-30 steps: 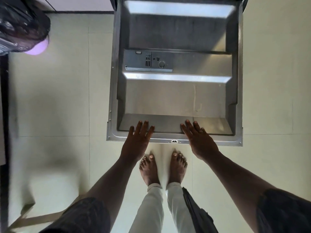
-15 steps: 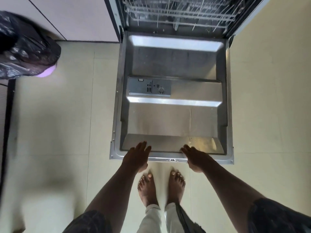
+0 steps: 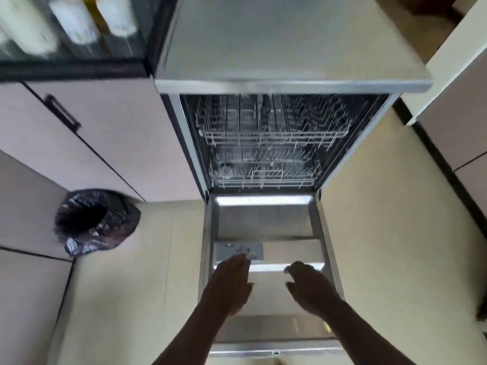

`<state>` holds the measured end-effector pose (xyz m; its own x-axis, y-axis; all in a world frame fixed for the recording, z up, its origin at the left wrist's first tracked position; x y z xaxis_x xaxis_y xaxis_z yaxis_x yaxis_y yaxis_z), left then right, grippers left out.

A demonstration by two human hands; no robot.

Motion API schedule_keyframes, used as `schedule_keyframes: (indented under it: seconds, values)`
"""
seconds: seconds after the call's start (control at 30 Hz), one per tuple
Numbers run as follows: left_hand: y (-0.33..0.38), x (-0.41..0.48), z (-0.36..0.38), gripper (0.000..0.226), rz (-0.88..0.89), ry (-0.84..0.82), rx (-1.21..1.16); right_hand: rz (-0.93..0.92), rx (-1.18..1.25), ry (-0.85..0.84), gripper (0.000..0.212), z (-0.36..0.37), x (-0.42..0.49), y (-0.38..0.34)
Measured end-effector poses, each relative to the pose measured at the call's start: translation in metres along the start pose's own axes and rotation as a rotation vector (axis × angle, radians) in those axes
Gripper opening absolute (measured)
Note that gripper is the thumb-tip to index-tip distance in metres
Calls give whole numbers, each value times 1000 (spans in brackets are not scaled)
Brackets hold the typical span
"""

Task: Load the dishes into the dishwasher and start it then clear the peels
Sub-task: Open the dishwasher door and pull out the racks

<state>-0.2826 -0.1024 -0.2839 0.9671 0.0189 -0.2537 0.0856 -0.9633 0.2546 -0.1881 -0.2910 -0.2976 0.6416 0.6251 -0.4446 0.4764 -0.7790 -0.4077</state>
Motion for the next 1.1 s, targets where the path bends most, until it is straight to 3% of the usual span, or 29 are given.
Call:
schedule_keyframes:
  seconds: [0.1,0.3,0.5,0.67,0.8,0.97,1.1]
  values:
    - [-12,33,-70,64,-5,58,16,-38,56,221,39,-64,26,-4]
    - [-45,128,-167,64,-44,168,213,-78,-75,530,51,-208,102,-12]
    - [-67,221,-196,73,-142,201,292,-61,-190,470,68,-255,189,-6]
    - [-91,276,-191,73,-256,124,343,-22,-311,408,68,-259,234,22]
    - [-100,290,-184,54,-240,91,462,-32,-324,376,55,-255,257,32]
    - [-106,297,-180,29,-229,202,502,-101,-333,512,31,-257,271,32]
    - [-107,297,-179,30,-253,268,466,-95,-329,552,27,-258,267,35]
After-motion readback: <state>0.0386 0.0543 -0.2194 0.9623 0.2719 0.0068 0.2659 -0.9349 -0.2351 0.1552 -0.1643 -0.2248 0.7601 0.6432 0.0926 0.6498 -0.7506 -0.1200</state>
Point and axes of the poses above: each hand's wrist, its own x-axis towards the middle knuckle, its own z-axis out of the palm, y = z × x, the point moved 4 cm from there along x, towards the middle knuckle, and after that the axes turned 8 degrees about x, right-handed, at the moved point
